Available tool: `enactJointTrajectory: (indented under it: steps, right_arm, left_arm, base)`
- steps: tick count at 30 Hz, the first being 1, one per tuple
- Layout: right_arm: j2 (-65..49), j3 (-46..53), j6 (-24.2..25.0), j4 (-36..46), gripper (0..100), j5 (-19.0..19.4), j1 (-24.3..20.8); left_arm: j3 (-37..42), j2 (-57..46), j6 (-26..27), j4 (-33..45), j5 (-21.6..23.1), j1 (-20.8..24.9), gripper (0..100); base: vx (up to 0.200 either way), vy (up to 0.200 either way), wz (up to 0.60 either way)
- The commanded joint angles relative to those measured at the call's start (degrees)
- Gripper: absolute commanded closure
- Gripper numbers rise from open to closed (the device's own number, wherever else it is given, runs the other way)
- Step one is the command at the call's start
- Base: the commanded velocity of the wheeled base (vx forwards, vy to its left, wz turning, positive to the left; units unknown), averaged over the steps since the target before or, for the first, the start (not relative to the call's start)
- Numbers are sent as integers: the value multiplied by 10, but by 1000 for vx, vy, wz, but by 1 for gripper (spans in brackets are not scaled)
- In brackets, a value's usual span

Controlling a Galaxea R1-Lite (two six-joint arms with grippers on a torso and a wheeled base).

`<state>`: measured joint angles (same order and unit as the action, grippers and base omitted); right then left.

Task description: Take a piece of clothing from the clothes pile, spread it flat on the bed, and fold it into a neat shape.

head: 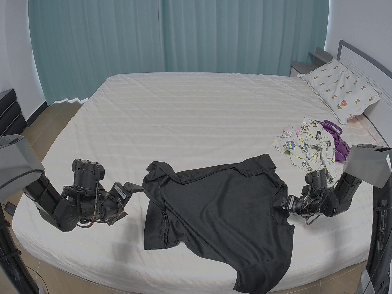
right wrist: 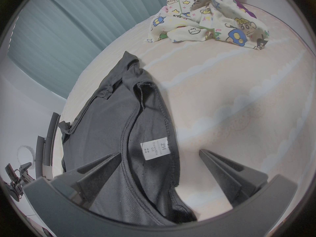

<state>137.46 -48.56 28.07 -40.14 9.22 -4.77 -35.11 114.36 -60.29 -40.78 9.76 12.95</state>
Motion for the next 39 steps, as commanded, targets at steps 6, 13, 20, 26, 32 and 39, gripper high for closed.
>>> enactJointTrajectory:
  steps: [6, 13, 20, 26, 32, 39]
  right_arm:
    - [25, -18, 4, 4, 100, -3, -2]
    - [17, -17, 7, 1, 100, -3, 21]
    - [-23, -27, -1, 1, 100, 1, 78]
    - [-35, -66, -23, 8, 100, 7, 111]
    - [-18, -80, -47, 1, 100, 19, 106]
    - [-2, -140, -53, 11, 100, 13, 108]
  left_arm:
    - [15, -4, -9, -3, 0, 0, 0]
    - [16, 2, -9, -3, 0, 1, 0]
    - [29, 12, -3, -4, -1, 16, 0]
    - [36, 22, -3, -7, -1, 30, 0]
    - [36, 26, -3, -7, -1, 37, 0]
    - [37, 32, -2, -7, -2, 45, 0]
  base:
    - [0, 0, 0]
    - [0, 0, 0]
    - [0, 0, 0]
    - [0, 0, 0]
    - [0, 0, 0]
    - [0, 0, 0]
